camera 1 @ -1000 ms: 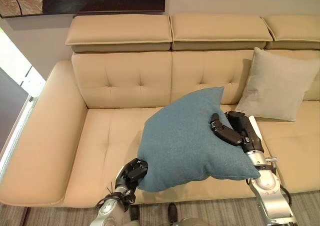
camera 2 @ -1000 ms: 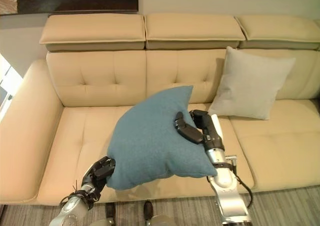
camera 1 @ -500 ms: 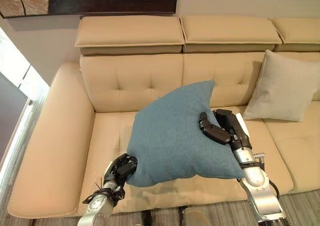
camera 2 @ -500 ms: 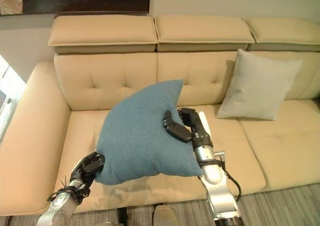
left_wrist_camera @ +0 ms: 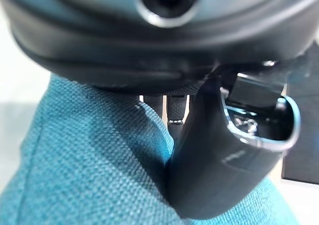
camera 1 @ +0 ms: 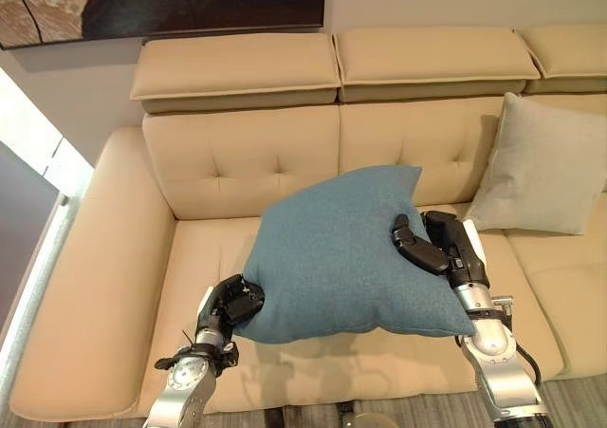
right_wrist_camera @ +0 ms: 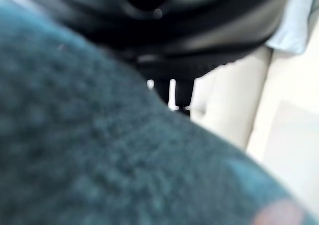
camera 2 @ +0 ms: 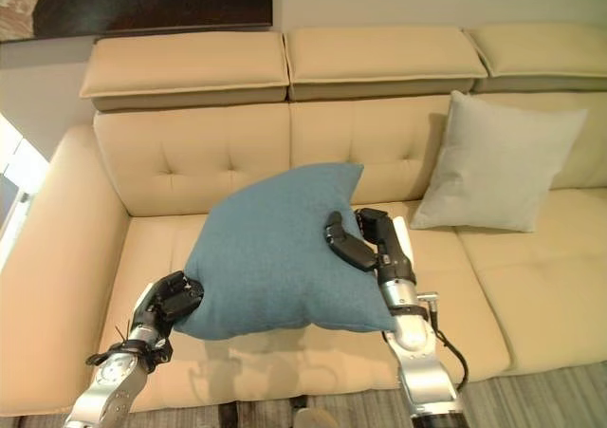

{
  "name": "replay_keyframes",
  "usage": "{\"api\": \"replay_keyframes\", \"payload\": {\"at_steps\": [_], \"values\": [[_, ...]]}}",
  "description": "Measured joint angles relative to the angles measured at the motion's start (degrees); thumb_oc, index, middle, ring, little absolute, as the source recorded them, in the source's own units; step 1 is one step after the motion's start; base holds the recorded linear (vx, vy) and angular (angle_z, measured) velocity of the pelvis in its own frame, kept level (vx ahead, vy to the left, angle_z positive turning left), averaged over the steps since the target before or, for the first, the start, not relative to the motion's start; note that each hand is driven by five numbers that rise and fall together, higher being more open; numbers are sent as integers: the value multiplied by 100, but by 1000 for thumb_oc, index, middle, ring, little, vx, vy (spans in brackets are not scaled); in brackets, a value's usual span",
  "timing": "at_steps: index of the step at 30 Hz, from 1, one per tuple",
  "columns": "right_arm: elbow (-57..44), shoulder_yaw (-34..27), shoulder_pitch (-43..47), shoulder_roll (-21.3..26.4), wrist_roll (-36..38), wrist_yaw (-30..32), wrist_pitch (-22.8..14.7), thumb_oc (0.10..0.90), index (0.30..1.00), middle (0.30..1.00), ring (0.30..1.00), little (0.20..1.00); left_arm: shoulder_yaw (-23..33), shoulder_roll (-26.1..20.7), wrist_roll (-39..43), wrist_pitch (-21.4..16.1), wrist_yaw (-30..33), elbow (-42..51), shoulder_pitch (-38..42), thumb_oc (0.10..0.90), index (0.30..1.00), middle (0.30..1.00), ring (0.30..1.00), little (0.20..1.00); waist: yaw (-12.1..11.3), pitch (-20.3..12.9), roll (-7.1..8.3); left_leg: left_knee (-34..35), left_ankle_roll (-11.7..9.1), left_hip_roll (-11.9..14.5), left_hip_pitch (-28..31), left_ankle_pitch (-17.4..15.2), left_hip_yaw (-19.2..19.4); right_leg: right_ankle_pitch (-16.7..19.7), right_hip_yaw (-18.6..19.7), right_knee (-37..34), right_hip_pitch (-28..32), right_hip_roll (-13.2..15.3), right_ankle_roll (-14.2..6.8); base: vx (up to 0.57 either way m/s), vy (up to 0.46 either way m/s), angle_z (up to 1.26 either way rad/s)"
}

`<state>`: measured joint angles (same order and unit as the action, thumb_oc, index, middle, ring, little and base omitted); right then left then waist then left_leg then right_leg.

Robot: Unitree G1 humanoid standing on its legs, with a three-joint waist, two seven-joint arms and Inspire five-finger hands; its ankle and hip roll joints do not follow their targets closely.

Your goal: Pick up all the scattered cushions and arrange them neatly on the sofa.

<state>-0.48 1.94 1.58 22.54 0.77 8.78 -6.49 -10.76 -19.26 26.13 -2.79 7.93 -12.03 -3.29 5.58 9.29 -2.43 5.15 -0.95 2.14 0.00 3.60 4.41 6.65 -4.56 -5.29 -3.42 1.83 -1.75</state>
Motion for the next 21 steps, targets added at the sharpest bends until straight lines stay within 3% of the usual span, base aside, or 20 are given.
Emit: {"api": "replay_keyframes", "payload": {"at_steps": [7, 16, 20, 21], "values": [[595, 391, 1535, 187, -103, 864, 3, 400, 300, 300, 300, 300, -4, -140, -328, -66, 956, 20, 1269, 400, 300, 300, 300, 300, -121, 14, -86, -3, -81, -1, -574, 229, -234, 121, -239, 1, -466, 10, 43, -44, -31, 18], [1114, 786, 3335, 709, -993, 2130, -5, 400, 300, 300, 300, 300, -53, -212, -633, -514, 2163, -12, 2845, 400, 300, 300, 300, 300, -210, 127, -281, -7, -140, 4, -1135, 391, -467, 197, -451, 5, -932, -2, 97, -55, -35, 13], [2199, 1141, 4530, 1080, -1178, 2452, 186, 400, 300, 300, 300, 300, -522, -413, -802, -522, 2475, -978, 4266, 400, 300, 300, 300, 300, -313, 185, -274, -7, -171, 20, -1514, 470, -480, 269, -470, 6, -1303, -13, 119, -19, -46, 1], [2394, 1197, 4704, 1079, -1177, 2498, 222, 584, 575, 575, 575, 575, -583, -445, -805, -521, 2521, -1113, 4422, 400, 300, 300, 300, 300, -310, 188, -271, -6, -171, 20, -1549, 470, -477, 269, -465, 6, -1338, -13, 118, -25, -44, -3]]}}
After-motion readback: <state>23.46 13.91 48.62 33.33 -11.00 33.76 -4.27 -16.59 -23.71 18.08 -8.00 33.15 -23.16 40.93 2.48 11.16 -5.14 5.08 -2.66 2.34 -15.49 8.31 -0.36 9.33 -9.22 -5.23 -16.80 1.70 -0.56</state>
